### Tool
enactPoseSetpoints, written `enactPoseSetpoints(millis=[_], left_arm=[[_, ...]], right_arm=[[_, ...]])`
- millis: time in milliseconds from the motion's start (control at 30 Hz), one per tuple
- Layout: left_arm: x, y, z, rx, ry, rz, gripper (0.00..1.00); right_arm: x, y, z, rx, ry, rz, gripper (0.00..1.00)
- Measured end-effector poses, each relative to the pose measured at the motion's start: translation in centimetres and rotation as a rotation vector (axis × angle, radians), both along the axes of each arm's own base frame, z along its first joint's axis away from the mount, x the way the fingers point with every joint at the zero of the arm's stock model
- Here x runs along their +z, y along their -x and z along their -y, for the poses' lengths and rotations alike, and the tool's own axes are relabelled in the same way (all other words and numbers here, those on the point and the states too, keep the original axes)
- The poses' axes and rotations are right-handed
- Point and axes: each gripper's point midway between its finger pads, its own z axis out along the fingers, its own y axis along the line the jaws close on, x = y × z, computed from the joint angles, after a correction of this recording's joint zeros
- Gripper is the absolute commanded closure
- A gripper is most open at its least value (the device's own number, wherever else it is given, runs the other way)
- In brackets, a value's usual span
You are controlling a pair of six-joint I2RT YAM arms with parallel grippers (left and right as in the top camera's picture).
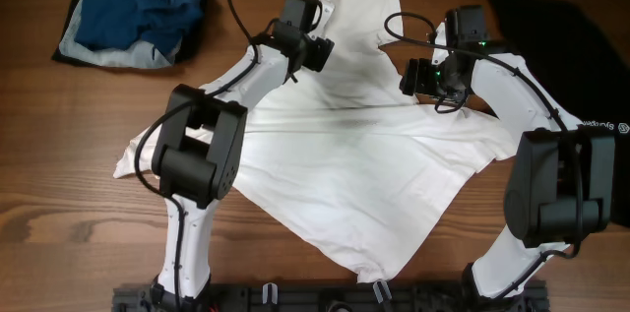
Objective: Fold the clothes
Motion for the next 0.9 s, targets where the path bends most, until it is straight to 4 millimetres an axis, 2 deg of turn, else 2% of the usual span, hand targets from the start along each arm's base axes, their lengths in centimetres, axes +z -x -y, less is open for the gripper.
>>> enactPoseSetpoints(millis=[100,300,467,500,600,733,833,900], left_arm=[[-0.7,0.1,-0.2,-0.001,-0.025,-0.006,0.43],[-0.5,-0.3,-0.9,0.017,-0.057,0.014,0.54],[-0.2,-0.8,-1.2,0.026,-0.083,0.046,0.89],[-0.1,-0.9,-1.4,0.035,-0.088,0.052,0.94],[0.8,-2.2,-2.5,0.088,-0.125,0.117,0.96],[2.1,-4.0,-5.4,0.185,-0.165,0.192,0.96],[3.1,-5.8,-9.4,0.279,-0.172,0.240,0.96],[4.1,-7.2,-12.5,0.345,-0.165,0.286,0.92]], right_arm=[[0.0,0.0,0.0,0.000,0.000,0.000,0.19],[0.0,0.1,0.0,0.000,0.000,-0.003,0.19],[0.0,0.1,0.0,0.000,0.000,-0.003,0.19],[0.0,0.1,0.0,0.000,0.000,-0.003,0.19],[0.0,0.1,0.0,0.000,0.000,-0.003,0.18],[0.0,0.1,0.0,0.000,0.000,-0.003,0.18],[0.0,0.1,0.0,0.000,0.000,-0.003,0.18],[0.0,0.1,0.0,0.000,0.000,-0.004,0.18]])
